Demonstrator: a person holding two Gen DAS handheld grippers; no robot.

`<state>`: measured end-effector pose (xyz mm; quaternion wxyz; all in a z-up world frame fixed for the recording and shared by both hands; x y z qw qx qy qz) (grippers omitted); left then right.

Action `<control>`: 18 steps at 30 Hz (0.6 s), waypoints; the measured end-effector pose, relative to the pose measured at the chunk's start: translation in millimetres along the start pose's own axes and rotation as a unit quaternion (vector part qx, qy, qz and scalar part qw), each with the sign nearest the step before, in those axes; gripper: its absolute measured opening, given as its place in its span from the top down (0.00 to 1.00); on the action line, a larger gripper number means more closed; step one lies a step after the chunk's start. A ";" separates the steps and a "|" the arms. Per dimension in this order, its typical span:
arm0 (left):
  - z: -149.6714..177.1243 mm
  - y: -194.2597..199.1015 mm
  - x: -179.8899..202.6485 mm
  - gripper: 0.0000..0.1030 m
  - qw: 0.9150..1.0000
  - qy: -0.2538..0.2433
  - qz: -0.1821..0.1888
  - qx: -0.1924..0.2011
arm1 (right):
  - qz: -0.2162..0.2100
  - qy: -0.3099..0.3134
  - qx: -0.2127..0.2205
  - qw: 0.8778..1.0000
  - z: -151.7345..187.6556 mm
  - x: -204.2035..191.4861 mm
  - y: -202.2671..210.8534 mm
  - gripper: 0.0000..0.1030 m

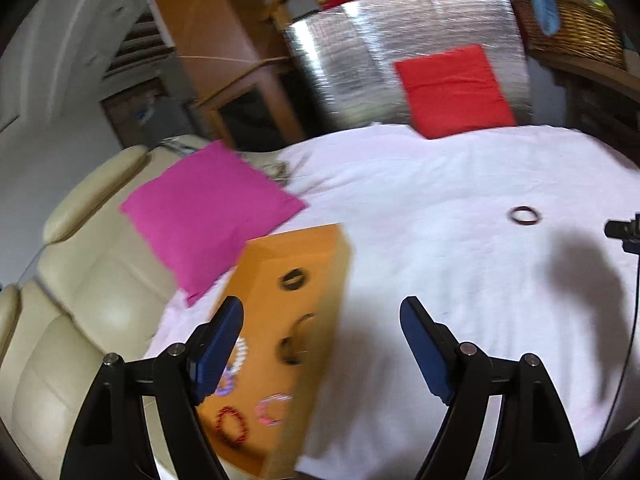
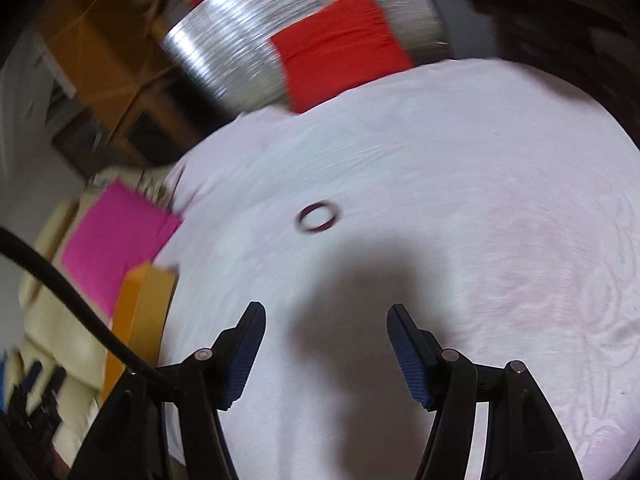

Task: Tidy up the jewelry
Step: 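Move the open right gripper over the dark red rubber ring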

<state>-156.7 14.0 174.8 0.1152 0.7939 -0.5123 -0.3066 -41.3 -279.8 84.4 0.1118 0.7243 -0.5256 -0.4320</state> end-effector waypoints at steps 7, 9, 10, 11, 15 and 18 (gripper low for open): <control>-15.6 -34.1 83.1 0.21 0.997 -0.018 0.059 -0.038 | 0.024 -0.053 0.031 0.998 -18.3 52.8 17.5 0.39; -14.9 -49.4 99.8 0.21 0.996 -0.016 0.065 -0.052 | 0.026 -0.062 0.024 0.997 -20.1 59.0 15.0 0.45; -14.2 -59.9 109.6 0.21 0.995 -0.013 0.072 -0.061 | 0.028 -0.062 0.022 0.997 -21.2 60.7 12.8 0.46; -13.6 -69.4 117.8 0.21 0.995 -0.009 0.074 -0.071 | 0.030 -0.063 0.022 0.997 -21.5 61.0 10.8 0.47; -12.1 -98.2 136.9 0.21 0.993 0.003 0.079 -0.087 | 0.033 -0.034 0.021 0.999 -24.0 52.4 -0.5 0.54; -11.5 -113.5 141.9 0.21 0.994 0.008 0.073 -0.084 | 0.021 0.009 0.027 0.999 -29.1 37.1 -16.2 0.60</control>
Point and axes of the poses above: each gripper's, at about its wrist camera, not at the fingertips, and y roughly against the way its jaws point, x to its right, z to its underside, the point moved 1 cm from there along -y, roughly the way its jaws point, and after that the axes turned 5 degrees about x, right-handed, at the moved point
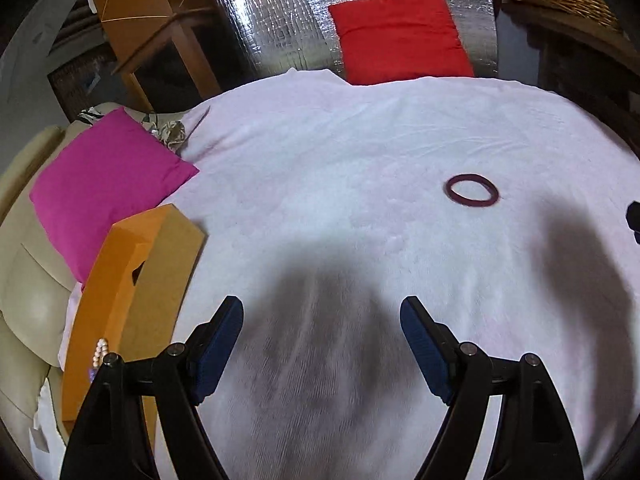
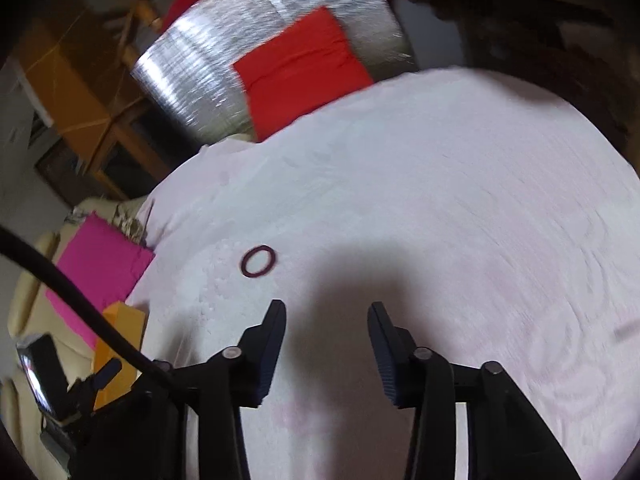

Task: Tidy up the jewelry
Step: 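Move the open right gripper over the dark red rubber ring, then grasp the dark red rubber ring with the right gripper and lift it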

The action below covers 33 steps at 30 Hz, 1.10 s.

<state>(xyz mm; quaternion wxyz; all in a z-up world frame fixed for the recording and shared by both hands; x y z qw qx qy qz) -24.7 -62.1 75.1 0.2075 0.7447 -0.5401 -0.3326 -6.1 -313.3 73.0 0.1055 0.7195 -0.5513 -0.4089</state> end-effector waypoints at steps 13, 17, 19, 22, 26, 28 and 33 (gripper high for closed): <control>-0.4 -33.9 -39.1 0.21 0.997 0.067 0.019 -0.017 | 0.027 0.078 -0.039 0.996 -8.8 -61.3 -112.5 0.61; -5.1 -31.5 -44.6 0.21 0.998 0.060 0.024 -0.008 | 0.046 0.068 -0.048 0.995 -12.8 -63.0 -134.6 0.61; -6.1 -35.0 -46.8 0.21 0.998 0.056 0.020 -0.010 | 0.054 0.074 -0.052 0.994 -12.1 -67.5 -143.3 0.61; -7.4 -39.7 -49.1 0.21 0.998 0.054 0.022 -0.015 | 0.075 0.098 -0.046 0.991 -9.3 -76.0 -150.5 0.60; -7.3 -44.3 -51.8 0.21 0.998 0.053 0.019 -0.021 | 0.123 0.161 -0.035 0.979 -0.5 -87.4 -154.3 0.77; -6.8 -46.7 -53.0 0.21 0.998 0.052 0.017 -0.025 | 0.126 0.185 -0.030 0.974 4.0 -91.4 -152.6 0.91; -5.2 -45.8 -55.8 0.21 0.998 0.055 0.016 -0.024 | 0.102 0.163 -0.032 0.981 5.8 -85.3 -137.2 0.94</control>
Point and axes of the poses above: each gripper's, at about its wrist camera, not at the fingertips, and y roughly against the way its jaws point, x to its right, z to its underside, the point moved 1 cm from there along -y, roughly the way its jaws point, and after that the axes turned 5 degrees about x, right-handed, at the moved point
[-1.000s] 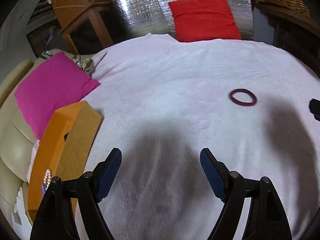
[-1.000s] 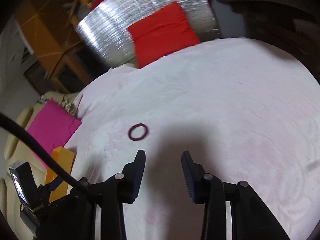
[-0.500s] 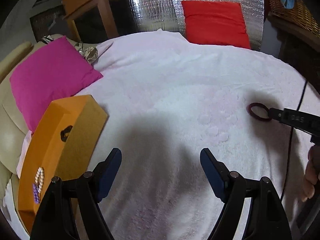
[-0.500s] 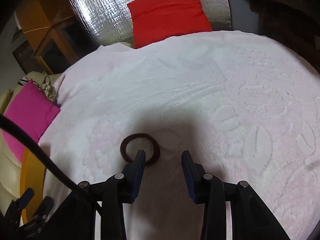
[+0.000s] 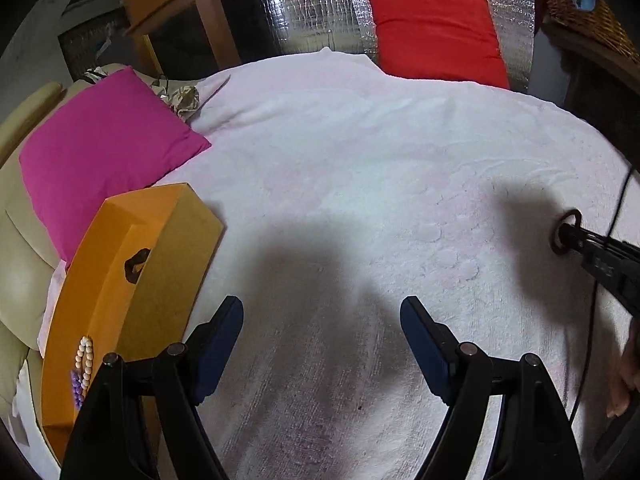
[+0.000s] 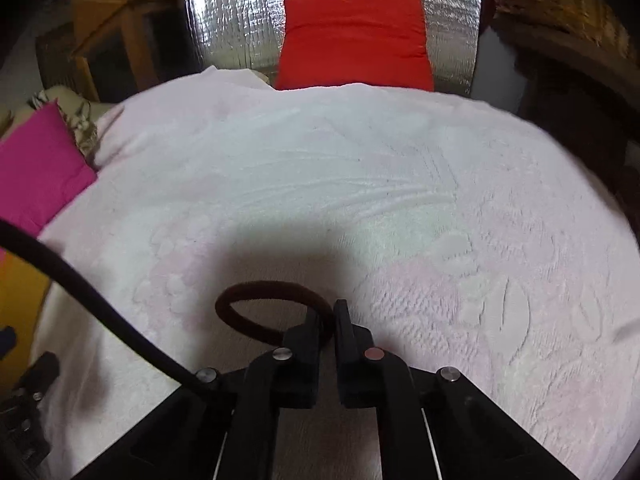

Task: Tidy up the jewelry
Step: 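Grasp the dark red rubber ring with the right gripper and lift it, then carry the dark red ring over the orange box with the right gripper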

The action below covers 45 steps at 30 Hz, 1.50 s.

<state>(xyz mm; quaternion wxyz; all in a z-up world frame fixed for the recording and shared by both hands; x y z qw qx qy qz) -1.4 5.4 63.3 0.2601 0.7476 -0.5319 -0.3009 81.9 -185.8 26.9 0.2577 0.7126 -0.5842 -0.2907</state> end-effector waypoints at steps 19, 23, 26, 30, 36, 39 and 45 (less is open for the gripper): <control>-6.1 15.7 -26.3 0.21 0.999 0.032 -0.007 0.030 | -0.109 -0.044 0.021 0.993 0.4 -7.6 52.1 0.94; -6.7 17.6 -33.1 0.21 0.999 0.038 -0.009 0.034 | -0.118 -0.035 0.025 0.992 0.3 -17.5 56.5 0.94; -7.6 19.0 -38.7 0.21 0.998 0.043 -0.010 0.037 | -0.122 -0.028 0.028 0.992 1.0 -26.8 58.3 0.94; -7.9 19.9 -45.2 0.21 0.998 0.047 -0.012 0.040 | -0.129 -0.020 0.027 0.991 1.6 -36.9 58.4 0.94; -7.7 24.4 -56.6 0.21 0.997 0.056 -0.017 0.047 | -0.142 -0.012 0.031 0.989 1.9 -56.6 59.9 0.94; -7.2 26.8 -66.2 0.21 0.996 0.065 -0.023 0.052 | -0.151 -0.010 0.034 0.988 2.0 -69.0 61.1 0.94; -4.8 32.3 -92.9 0.21 0.992 0.096 -0.044 0.065 | -0.170 0.003 0.040 0.985 3.5 -98.2 64.6 0.94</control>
Point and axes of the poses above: each gripper's, at about its wrist camera, not at the fingertips, and y roughly against the way its jaws point, x to its right, z to its underside, the point moved 1 cm from there along -y, roughly the way its jaws point, and after that the axes turned 5 degrees about x, right-handed, at the moved point
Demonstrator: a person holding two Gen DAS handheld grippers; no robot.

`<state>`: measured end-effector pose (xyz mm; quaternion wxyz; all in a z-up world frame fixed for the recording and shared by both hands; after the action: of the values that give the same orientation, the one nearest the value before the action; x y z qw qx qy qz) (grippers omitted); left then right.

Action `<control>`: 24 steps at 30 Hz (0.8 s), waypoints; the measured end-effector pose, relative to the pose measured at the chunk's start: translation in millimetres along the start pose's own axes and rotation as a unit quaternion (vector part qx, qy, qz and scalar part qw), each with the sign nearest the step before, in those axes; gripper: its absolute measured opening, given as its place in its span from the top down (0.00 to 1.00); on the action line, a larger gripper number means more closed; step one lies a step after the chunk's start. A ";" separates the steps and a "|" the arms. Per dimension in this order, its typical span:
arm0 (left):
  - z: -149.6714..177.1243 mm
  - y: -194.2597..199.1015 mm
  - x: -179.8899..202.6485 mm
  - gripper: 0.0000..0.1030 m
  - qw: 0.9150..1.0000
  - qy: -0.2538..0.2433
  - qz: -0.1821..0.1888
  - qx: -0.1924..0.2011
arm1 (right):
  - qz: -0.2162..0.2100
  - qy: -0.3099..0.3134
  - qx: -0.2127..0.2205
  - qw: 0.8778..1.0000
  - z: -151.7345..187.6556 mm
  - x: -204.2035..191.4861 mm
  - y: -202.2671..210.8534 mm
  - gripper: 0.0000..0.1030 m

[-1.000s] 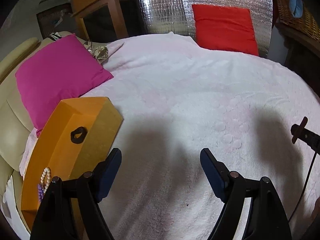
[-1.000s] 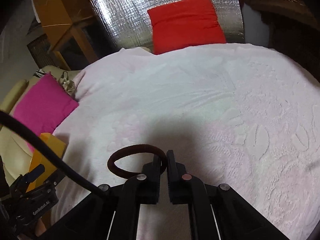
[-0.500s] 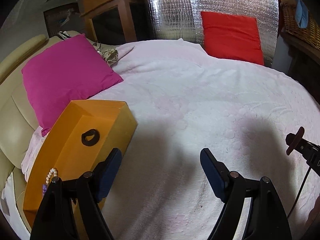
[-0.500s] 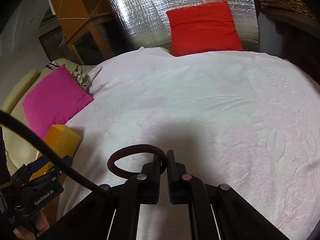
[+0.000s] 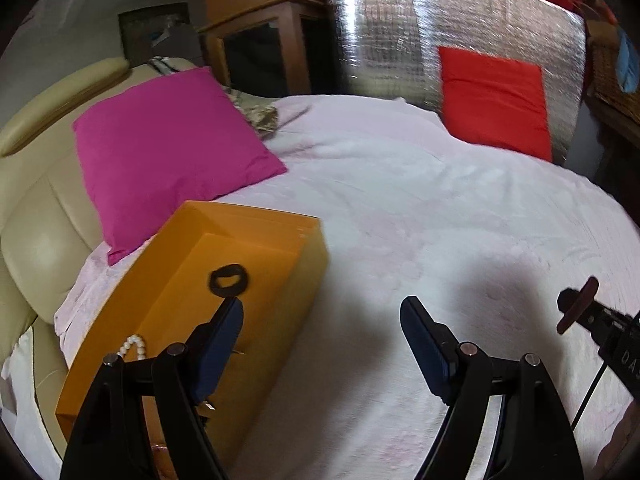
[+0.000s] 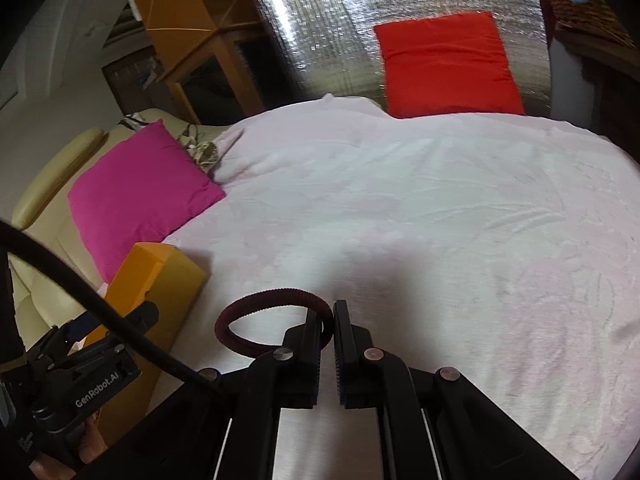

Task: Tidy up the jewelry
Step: 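Carry the dark red ring over the orange box with the right gripper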

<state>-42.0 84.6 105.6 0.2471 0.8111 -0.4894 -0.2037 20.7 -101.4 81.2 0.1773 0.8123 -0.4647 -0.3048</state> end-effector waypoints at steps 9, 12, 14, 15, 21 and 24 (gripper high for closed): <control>-7.3 6.8 -47.7 0.21 0.998 0.058 -0.035 0.019 | -0.016 0.034 0.006 0.999 2.5 -46.2 -4.5 0.94; -8.9 7.0 -60.8 0.21 0.996 0.075 -0.039 0.022 | -0.012 0.057 0.009 0.998 4.9 -64.8 -5.9 0.94; -9.2 6.5 -68.6 0.21 0.995 0.084 -0.044 0.022 | -0.020 0.055 0.005 0.998 4.5 -73.7 -8.6 0.94; -9.3 6.6 -72.9 0.21 0.995 0.089 -0.045 0.022 | -0.022 0.056 0.003 0.998 3.9 -78.4 -10.3 0.94; -9.5 4.4 -105.3 0.21 0.990 0.122 -0.071 0.021 | -0.036 0.076 -0.009 0.996 -2.9 -115.2 -24.7 0.94; -7.2 2.3 -127.8 0.21 0.984 0.140 -0.106 0.019 | -0.049 0.086 -0.021 0.995 -5.0 -137.6 -36.5 0.94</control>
<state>-95.4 199.5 124.1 0.2751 0.8834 -0.3648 -0.1040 -5.0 35.8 109.5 0.2184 0.8533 -0.4012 -0.2514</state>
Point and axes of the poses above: each gripper's, at about its wrist camera, not at the fingertips, and y roughly against the way its jaws point, x to its right, z to its underside, the point moved 1 cm from there along -y, roughly the way its jaws point, and after that the axes turned 5 degrees about x, right-handed, at the moved point
